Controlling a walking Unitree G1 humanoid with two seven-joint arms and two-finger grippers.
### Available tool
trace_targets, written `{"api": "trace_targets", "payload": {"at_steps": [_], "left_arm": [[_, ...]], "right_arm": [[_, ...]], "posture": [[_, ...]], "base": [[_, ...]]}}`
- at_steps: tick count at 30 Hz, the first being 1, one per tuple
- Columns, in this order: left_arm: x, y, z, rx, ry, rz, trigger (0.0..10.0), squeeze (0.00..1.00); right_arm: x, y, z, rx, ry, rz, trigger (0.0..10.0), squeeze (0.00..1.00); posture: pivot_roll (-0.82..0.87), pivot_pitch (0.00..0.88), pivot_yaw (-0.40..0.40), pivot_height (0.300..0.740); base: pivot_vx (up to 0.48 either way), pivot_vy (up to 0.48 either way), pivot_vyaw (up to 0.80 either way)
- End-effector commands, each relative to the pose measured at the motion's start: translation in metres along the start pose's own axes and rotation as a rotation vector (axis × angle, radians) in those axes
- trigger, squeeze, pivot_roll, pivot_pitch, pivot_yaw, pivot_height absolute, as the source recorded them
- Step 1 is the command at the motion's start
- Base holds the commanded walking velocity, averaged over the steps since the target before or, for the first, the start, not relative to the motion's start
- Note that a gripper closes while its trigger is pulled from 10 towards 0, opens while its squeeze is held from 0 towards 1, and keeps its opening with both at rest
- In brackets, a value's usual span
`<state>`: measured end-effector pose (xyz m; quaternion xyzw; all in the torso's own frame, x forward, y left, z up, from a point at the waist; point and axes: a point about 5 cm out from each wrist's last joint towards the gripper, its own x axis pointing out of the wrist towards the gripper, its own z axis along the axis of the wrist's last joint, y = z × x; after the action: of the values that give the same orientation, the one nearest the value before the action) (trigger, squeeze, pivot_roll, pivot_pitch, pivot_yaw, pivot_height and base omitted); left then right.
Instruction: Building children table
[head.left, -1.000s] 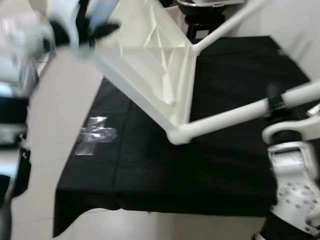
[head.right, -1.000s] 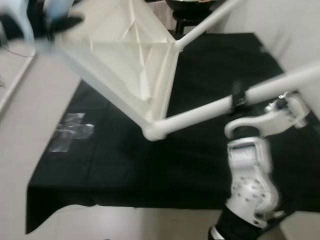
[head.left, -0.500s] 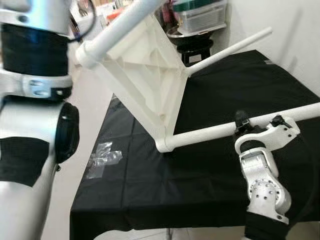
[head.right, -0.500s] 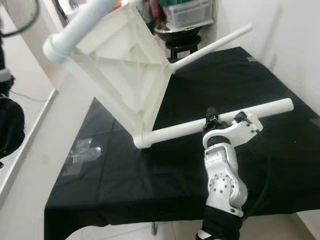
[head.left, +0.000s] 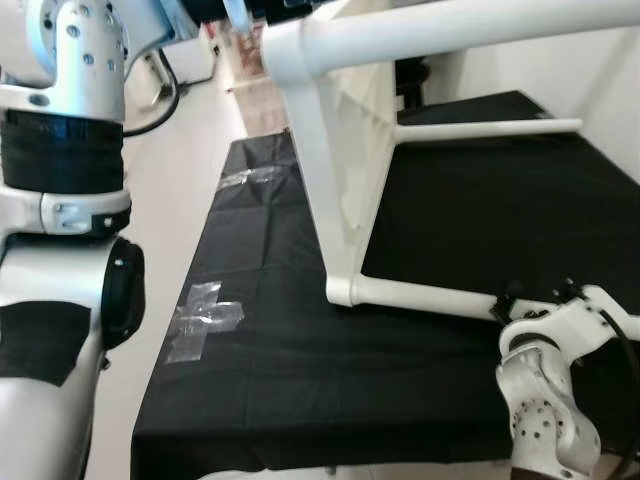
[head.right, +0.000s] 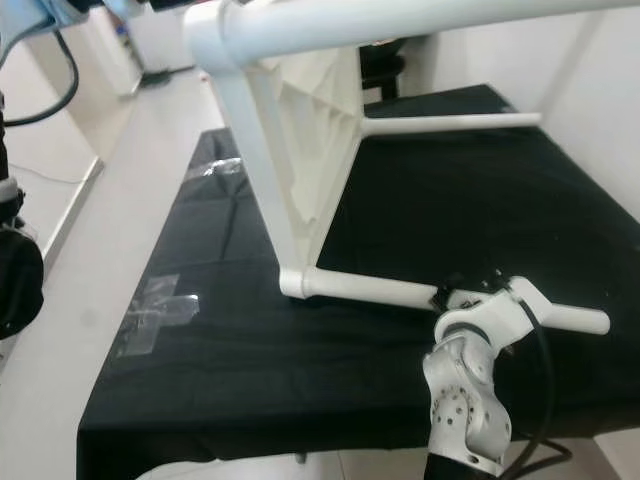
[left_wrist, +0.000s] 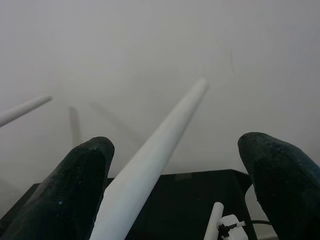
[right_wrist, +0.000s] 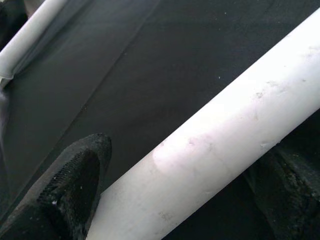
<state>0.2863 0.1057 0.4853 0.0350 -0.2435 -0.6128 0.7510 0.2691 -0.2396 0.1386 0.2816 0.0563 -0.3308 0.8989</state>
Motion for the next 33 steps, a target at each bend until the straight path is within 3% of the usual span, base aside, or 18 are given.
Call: {"api": "trace_targets", "payload": {"at_steps": [1, 4, 5, 7, 9, 11, 12, 13, 14, 15, 17, 22, 26, 27, 28, 30, 32, 33], "left_arm": [[-0.011, -0.001, 0.004, 0.011, -0.008, 0.019, 10.0, 0.00], [-0.015, -0.001, 0.003, 0.007, -0.012, 0.029, 10.0, 0.00], [-0.020, -0.001, 0.000, 0.000, -0.016, 0.044, 10.0, 0.00], [-0.023, 0.000, -0.002, -0.004, -0.018, 0.053, 10.0, 0.00], [-0.027, -0.001, -0.007, -0.016, -0.022, 0.067, 10.0, 0.00], [-0.027, -0.001, -0.007, -0.016, -0.022, 0.067, 10.0, 0.00], [-0.028, 0.000, -0.009, -0.022, -0.022, 0.074, 10.0, 0.00], [-0.028, 0.000, -0.009, -0.022, -0.022, 0.074, 10.0, 0.00], [-0.029, -0.001, -0.011, -0.026, -0.024, 0.082, 10.0, 0.00], [-0.029, -0.001, -0.011, -0.026, -0.024, 0.082, 10.0, 0.00], [-0.029, -0.003, -0.013, -0.032, -0.027, 0.090, 10.0, 0.00], [-0.030, -0.004, -0.015, -0.035, -0.031, 0.100, 10.0, 0.00], [-0.031, -0.005, -0.015, -0.039, -0.034, 0.104, 10.0, 0.00], [-0.036, -0.009, -0.016, -0.076, -0.056, 0.079, 10.0, 0.00], [-0.040, -0.015, -0.016, -0.101, -0.059, 0.036, 10.0, 0.00], [-0.045, -0.023, -0.016, -0.113, -0.055, -0.023, 10.0, 0.00], [-0.056, -0.043, -0.020, -0.147, -0.038, -0.123, 10.0, 0.00], [-0.056, -0.043, -0.020, -0.147, -0.038, -0.123, 10.0, 0.00]], "right_arm": [[-0.003, -0.031, -0.030, -0.033, 0.164, -0.093, 10.0, 1.00], [-0.007, -0.030, -0.026, 0.019, 0.162, -0.059, 10.0, 1.00], [-0.017, -0.028, -0.019, 0.107, 0.160, -0.018, 10.0, 1.00], [-0.024, -0.027, -0.014, 0.160, 0.159, 0.007, 10.0, 1.00], [-0.041, -0.027, -0.007, 0.287, 0.155, 0.061, 10.0, 1.00], [-0.041, -0.027, -0.007, 0.287, 0.155, 0.061, 10.0, 1.00], [-0.052, -0.021, -0.003, 0.381, 0.156, 0.147, 10.0, 1.00], [-0.052, -0.021, -0.003, 0.381, 0.156, 0.147, 10.0, 1.00], [-0.065, -0.016, 0.002, 0.476, 0.165, 0.263, 10.0, 1.00], [-0.065, -0.016, 0.002, 0.476, 0.165, 0.263, 10.0, 1.00], [-0.083, -0.013, 0.007, 0.579, 0.203, 0.424, 10.0, 1.00], [-0.103, -0.031, 0.008, 0.609, 0.261, 0.539, 10.0, 1.00], [-0.110, -0.030, 0.009, 0.609, 0.282, 0.601, 10.0, 1.00], [-0.120, -0.015, 0.014, 0.481, 0.319, 0.793, 10.0, 0.91], [-0.122, -0.005, 0.016, 0.428, 0.322, 0.875, 10.0, 0.02], [-0.123, 0.005, 0.019, 0.355, 0.309, 0.943, 10.0, 0.00], [-0.117, 0.026, 0.023, 0.222, 0.260, 1.011, 10.0, 0.00], [-0.117, 0.026, 0.023, 0.222, 0.260, 1.011, 10.0, 0.00]], "posture": [[-0.04, 0.124, 0.120, 0.740], [-0.04, 0.125, 0.118, 0.740], [-0.07, 0.135, 0.111, 0.740], [-0.07, 0.135, 0.111, 0.740], [-0.08, 0.146, 0.109, 0.740], [-0.08, 0.146, 0.109, 0.740], [-0.09, 0.149, 0.106, 0.740], [-0.09, 0.149, 0.106, 0.740], [-0.10, 0.155, 0.100, 0.740], [-0.10, 0.155, 0.100, 0.740], [-0.10, 0.162, 0.095, 0.740], [-0.11, 0.170, 0.088, 0.740], [-0.11, 0.172, 0.091, 0.740], [-0.11, 0.172, 0.091, 0.740], [-0.11, 0.169, 0.090, 0.740], [-0.11, 0.166, 0.091, 0.740], [-0.11, 0.162, 0.089, 0.740], [-0.11, 0.162, 0.089, 0.740]], "base": [[0.000, 0.000, 0.00], [0.000, 0.000, 0.00], [0.000, 0.000, 0.00], [0.000, 0.000, 0.00], [0.000, 0.000, 0.00], [0.000, 0.000, 0.00], [0.000, 0.000, 0.00], [0.000, 0.000, 0.00], [0.000, 0.000, 0.00], [0.000, 0.000, 0.00], [0.000, 0.000, 0.00], [0.000, 0.000, 0.00], [0.000, 0.000, 0.00], [0.000, 0.000, 0.00], [0.000, 0.000, 0.00], [0.000, 0.000, 0.00], [0.000, 0.000, 0.00], [0.000, 0.000, 0.00]]}}
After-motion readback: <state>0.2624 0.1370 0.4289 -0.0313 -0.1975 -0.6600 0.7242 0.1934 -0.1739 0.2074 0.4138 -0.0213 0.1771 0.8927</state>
